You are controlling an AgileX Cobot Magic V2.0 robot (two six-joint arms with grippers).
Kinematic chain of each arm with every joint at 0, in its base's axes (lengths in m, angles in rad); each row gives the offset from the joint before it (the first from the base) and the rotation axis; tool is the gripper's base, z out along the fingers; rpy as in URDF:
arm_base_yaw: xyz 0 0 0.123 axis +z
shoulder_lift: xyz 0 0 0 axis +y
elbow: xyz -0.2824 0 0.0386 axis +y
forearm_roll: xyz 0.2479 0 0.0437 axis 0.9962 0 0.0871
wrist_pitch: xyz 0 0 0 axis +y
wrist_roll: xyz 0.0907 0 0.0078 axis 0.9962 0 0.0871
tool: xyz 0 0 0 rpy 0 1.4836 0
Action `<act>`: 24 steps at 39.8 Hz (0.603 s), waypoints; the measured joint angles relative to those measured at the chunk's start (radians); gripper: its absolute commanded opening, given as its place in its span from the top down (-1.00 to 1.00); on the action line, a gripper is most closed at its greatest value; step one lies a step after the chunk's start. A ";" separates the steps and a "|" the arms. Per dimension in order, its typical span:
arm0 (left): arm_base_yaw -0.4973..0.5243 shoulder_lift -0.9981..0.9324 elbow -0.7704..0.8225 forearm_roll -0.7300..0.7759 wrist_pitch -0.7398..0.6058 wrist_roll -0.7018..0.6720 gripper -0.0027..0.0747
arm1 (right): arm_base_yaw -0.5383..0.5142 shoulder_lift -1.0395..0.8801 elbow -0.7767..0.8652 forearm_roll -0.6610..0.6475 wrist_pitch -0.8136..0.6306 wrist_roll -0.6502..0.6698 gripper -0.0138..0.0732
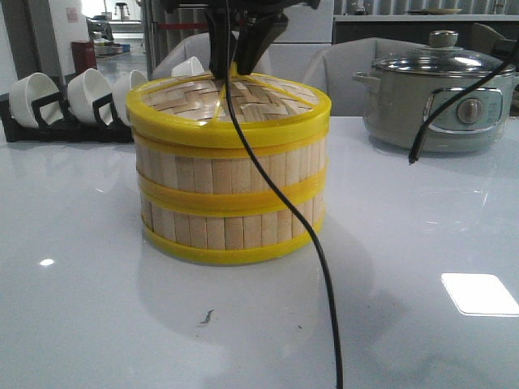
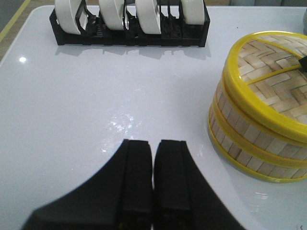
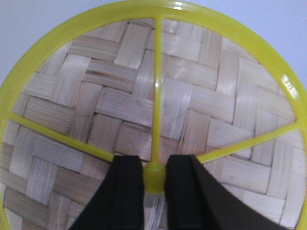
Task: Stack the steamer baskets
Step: 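Carry the lid over the stack and lower it onto the top basket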
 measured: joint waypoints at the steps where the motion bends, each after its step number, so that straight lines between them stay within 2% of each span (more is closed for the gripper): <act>1: 0.000 0.000 0.000 0.000 0.000 0.000 0.71 | 0.000 0.000 0.000 0.000 0.000 0.000 0.54; 5: 0.000 0.000 0.000 0.000 0.000 0.000 0.71 | 0.000 0.001 0.000 0.000 0.000 0.000 0.42; 9: 0.000 0.000 0.000 0.000 0.000 0.000 0.71 | 0.000 0.003 0.000 0.000 0.000 0.000 0.13; 14: 0.000 0.000 0.000 0.000 0.000 0.000 0.71 | 0.000 0.011 0.000 0.000 0.000 0.000 -0.12; 24: 0.000 0.000 0.000 0.000 0.000 0.000 0.71 | 0.000 0.011 -0.002 0.000 -0.017 0.000 -0.15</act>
